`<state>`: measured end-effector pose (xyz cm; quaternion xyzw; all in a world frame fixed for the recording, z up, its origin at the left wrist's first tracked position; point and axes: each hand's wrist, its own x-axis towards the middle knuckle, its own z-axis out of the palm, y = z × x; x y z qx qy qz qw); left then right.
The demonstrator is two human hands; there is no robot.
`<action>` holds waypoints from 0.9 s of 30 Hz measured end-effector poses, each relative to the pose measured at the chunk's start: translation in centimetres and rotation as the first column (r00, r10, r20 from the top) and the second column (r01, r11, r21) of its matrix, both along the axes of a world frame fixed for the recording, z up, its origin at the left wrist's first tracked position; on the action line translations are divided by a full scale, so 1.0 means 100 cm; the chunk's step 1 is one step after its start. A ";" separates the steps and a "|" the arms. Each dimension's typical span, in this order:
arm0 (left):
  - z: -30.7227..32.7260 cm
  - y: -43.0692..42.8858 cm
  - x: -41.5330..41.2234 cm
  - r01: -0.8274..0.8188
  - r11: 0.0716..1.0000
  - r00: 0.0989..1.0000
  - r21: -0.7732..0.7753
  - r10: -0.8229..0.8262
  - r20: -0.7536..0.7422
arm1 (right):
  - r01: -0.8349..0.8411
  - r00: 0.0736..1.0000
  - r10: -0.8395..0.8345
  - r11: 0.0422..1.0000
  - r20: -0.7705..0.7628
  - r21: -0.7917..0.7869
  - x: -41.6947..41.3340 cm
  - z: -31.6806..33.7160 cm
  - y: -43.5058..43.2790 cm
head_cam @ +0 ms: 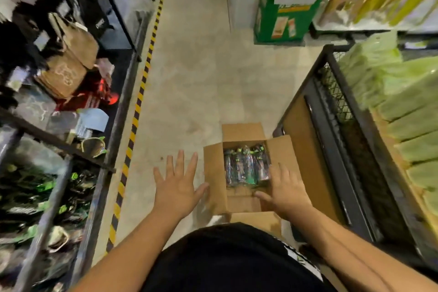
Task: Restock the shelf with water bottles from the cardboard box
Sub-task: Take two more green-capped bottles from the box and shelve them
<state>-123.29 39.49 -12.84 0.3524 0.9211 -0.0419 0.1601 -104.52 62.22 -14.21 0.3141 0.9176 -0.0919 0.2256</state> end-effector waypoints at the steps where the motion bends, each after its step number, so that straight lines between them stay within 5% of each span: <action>1: -0.001 0.012 0.003 0.026 1.000 1.000 -0.017 -0.026 0.012 | 0.032 0.999 -0.032 0.999 0.004 -0.013 0.006 0.001 0.007; 9: -0.015 0.082 -0.014 0.208 0.975 0.978 -0.081 -0.208 0.016 | 0.253 0.967 -0.256 0.961 -0.010 -0.116 0.029 -0.012 0.041; 16: -0.039 0.149 -0.043 0.234 0.972 0.949 -0.031 -0.221 0.226 | 0.390 0.914 -0.403 0.906 -0.051 -0.165 0.023 -0.015 0.050; 21: -0.058 0.187 -0.071 0.252 0.965 0.923 0.069 -0.261 0.281 | 0.432 0.902 -0.428 0.890 0.057 -0.146 0.015 -0.010 0.066; 27: -0.084 0.206 -0.104 0.300 0.954 0.932 0.006 -0.295 0.212 | 0.433 0.896 -0.413 0.894 0.162 -0.115 -0.014 -0.026 0.099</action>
